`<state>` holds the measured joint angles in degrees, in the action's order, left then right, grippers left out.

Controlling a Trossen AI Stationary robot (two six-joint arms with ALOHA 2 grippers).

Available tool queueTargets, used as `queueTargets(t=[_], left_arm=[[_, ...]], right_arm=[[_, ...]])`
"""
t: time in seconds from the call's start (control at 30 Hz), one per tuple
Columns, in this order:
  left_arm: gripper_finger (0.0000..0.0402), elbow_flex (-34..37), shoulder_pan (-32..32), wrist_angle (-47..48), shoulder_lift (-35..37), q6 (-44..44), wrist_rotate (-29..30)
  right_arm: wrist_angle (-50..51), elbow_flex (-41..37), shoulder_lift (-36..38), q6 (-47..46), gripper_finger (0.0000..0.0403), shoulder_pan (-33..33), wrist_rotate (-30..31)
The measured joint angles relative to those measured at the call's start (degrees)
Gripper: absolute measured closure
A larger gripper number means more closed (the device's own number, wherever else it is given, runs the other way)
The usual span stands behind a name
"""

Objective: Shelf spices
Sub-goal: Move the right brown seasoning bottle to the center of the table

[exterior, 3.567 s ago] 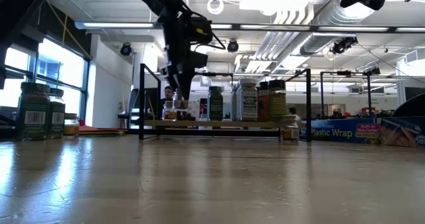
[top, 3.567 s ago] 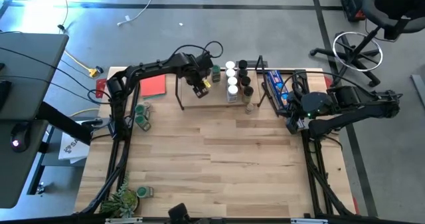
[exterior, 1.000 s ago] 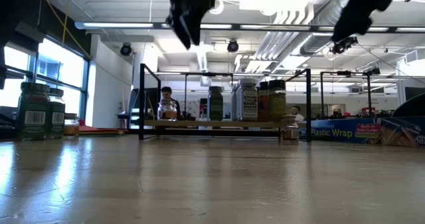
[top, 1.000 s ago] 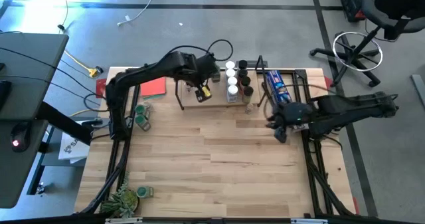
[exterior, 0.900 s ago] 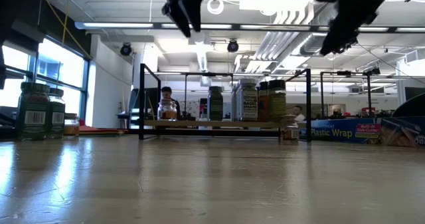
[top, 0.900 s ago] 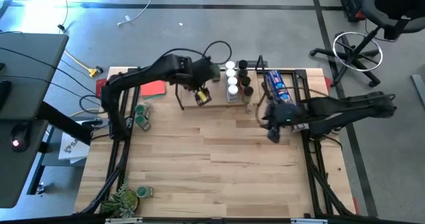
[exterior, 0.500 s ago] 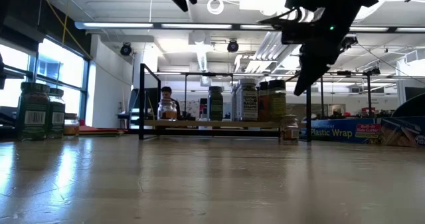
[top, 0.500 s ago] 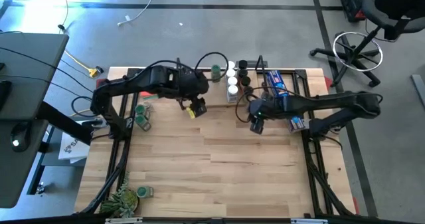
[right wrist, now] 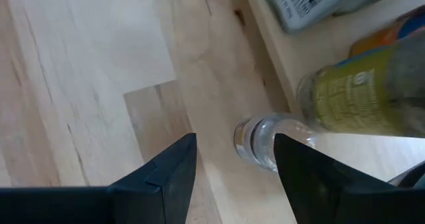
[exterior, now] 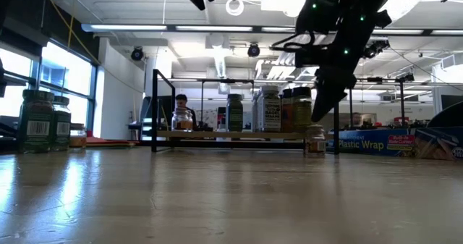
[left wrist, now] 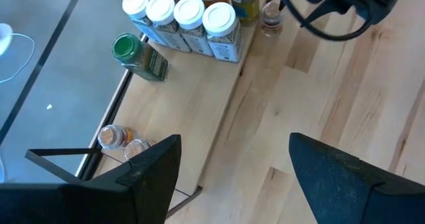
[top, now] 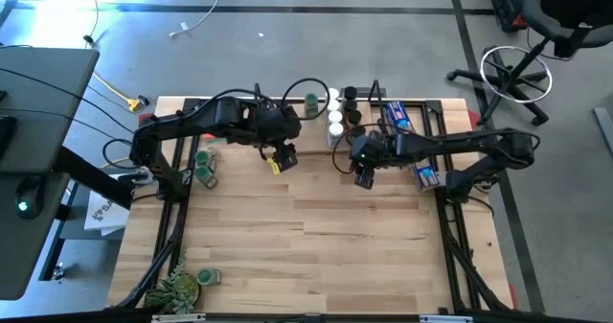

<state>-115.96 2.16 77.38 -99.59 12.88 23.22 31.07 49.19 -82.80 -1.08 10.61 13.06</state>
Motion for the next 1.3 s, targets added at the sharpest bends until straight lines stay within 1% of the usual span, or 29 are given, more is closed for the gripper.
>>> queueTargets(t=[0.17,0.33,0.47,0.63,0.83,1.03,1.3], left_arm=[[0.0126,0.0,-0.03,0.0,0.0,0.0,-0.04],[0.0126,0.0,-0.03,0.0,0.0,0.0,-0.04],[0.0126,0.0,-0.03,0.0,0.0,0.0,-0.09],[0.0126,0.0,-0.03,0.02,0.0,0.0,-0.15],[0.0126,0.0,-0.03,0.33,0.0,0.0,-0.15],[0.0126,0.0,-0.03,0.49,0.0,0.0,-0.13],[0.0126,0.0,0.02,0.87,0.0,0.0,0.31]], right_arm=[[-0.03,0.0,-2.12,-0.14,0.0206,0.0,0.02],[-0.05,0.0,-1.63,-0.13,0.0206,-0.11,0.04],[-0.13,0.02,-1.13,-0.15,0.0206,-0.03,2.12],[-2.29,-1.05,-1.92,-0.11,0.0206,0.87,1.0],[-2.78,-1.49,-2.06,-0.28,0.0206,0.87,2.72],[-3.67,-1.46,-1.98,0.92,0.0206,1.16,6.54],[-3.47,0.42,-1.82,2.59,0.0206,-0.83,5.05]])
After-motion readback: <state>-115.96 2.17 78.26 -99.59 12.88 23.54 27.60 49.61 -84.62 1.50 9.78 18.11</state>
